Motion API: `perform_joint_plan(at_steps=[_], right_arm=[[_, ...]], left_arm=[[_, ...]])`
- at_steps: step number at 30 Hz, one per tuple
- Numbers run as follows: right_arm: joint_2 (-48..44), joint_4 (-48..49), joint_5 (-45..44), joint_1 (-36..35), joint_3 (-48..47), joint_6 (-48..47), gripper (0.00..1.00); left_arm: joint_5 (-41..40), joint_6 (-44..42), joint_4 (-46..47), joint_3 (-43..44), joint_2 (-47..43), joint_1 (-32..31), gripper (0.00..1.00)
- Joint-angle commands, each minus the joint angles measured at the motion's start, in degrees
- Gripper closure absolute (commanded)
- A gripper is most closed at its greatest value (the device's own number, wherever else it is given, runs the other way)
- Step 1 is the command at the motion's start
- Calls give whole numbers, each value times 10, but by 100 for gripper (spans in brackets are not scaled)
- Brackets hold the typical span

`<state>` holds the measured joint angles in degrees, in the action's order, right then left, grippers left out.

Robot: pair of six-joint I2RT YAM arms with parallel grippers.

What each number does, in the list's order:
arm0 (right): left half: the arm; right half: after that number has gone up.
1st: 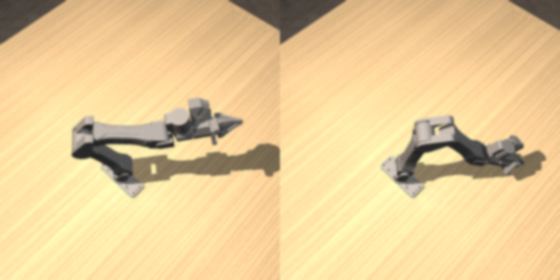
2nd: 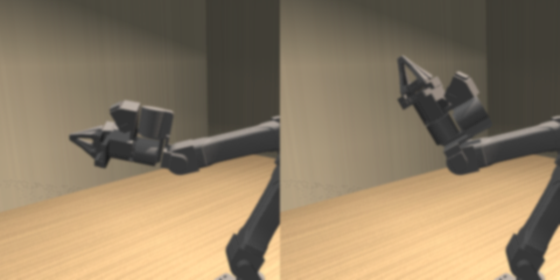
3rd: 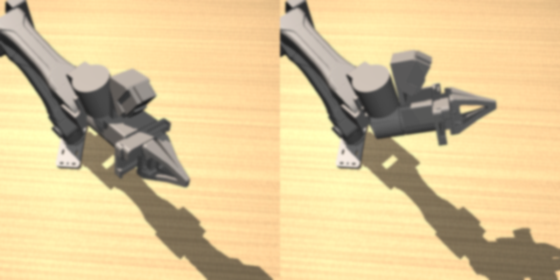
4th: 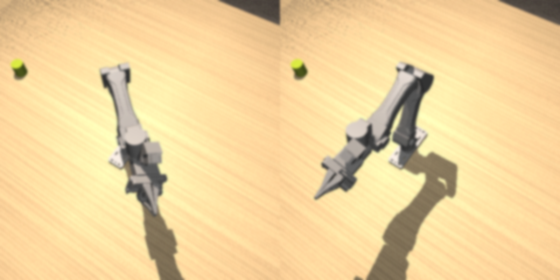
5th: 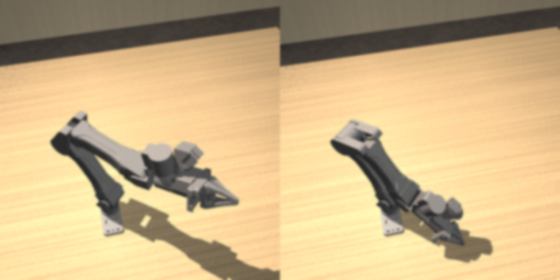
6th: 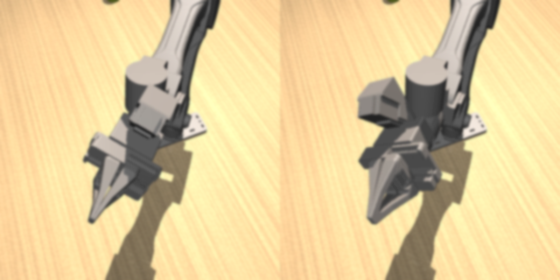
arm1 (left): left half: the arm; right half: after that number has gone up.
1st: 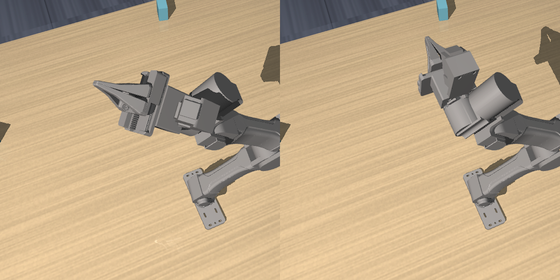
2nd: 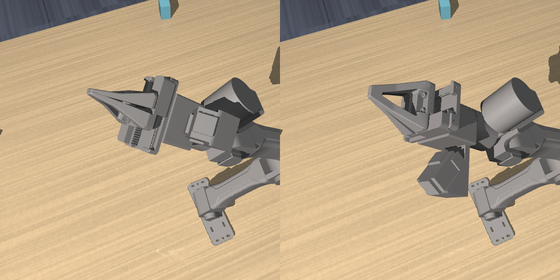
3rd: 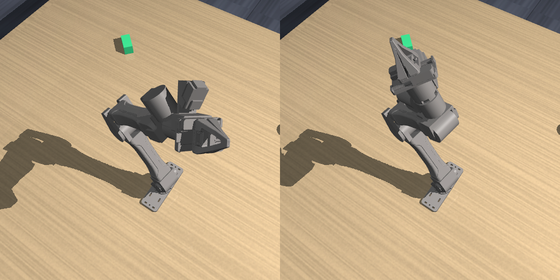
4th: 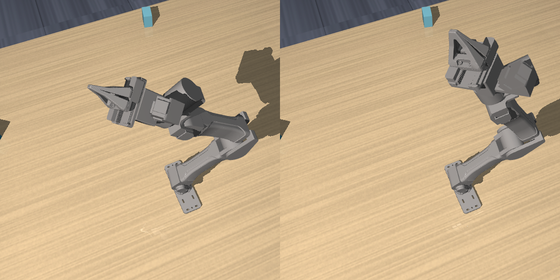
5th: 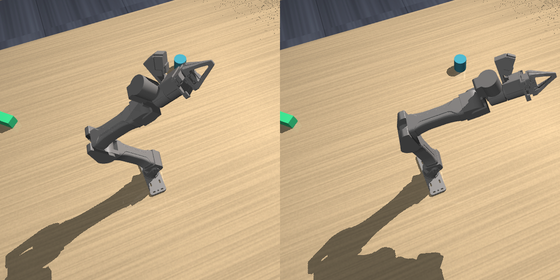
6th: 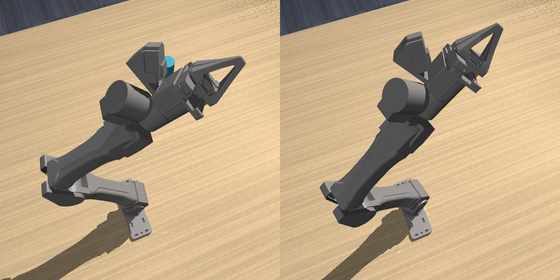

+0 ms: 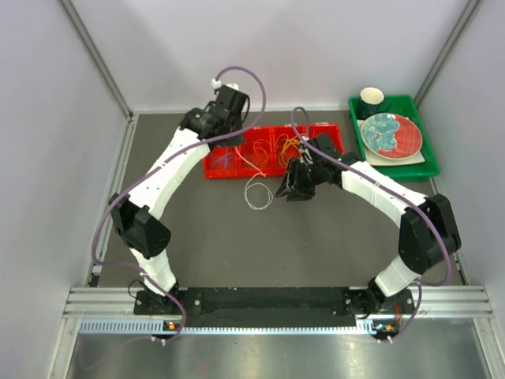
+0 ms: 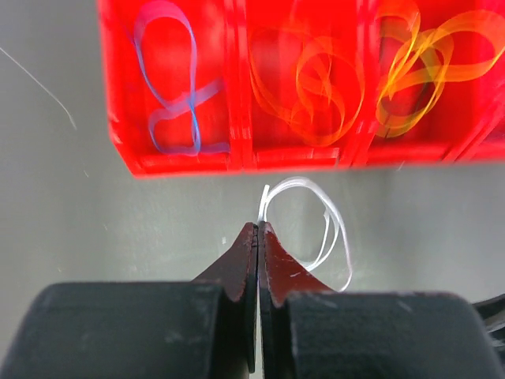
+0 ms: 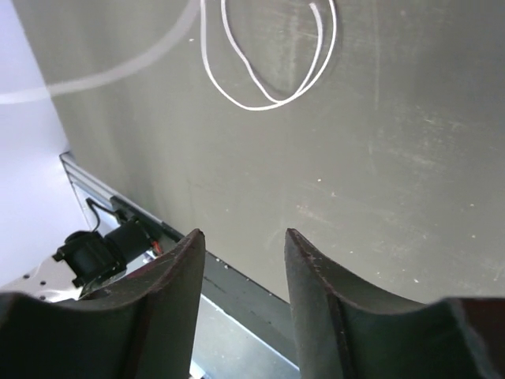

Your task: Untangle the cables

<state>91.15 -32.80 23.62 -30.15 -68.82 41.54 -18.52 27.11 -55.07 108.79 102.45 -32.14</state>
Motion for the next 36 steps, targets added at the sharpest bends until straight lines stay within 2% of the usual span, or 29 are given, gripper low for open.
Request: perform_joint_plan(at_steps=[1,7,13,19,25,36], right_arm=[[-37,24,18,-10,-20,-8,53],[-42,18,12,-10,-14,-8,51],[-50,23,17,-10,-3,-8,51],[-50,19,16,-10,1,-8,51],[-50,8,12,-9,1,-11,51],[-34,-18,14,-10,-28,-25,51]], left_arm=[[-13,-7,-42,102,-23,29,100],[7,-20,-36,199,-21,70,100],[31,-29,46,206,-64,103,100],[30,-36,134,230,-109,107,100],[55,-50,246,207,-161,107,100],[42,-69,359,238,-137,107,100]])
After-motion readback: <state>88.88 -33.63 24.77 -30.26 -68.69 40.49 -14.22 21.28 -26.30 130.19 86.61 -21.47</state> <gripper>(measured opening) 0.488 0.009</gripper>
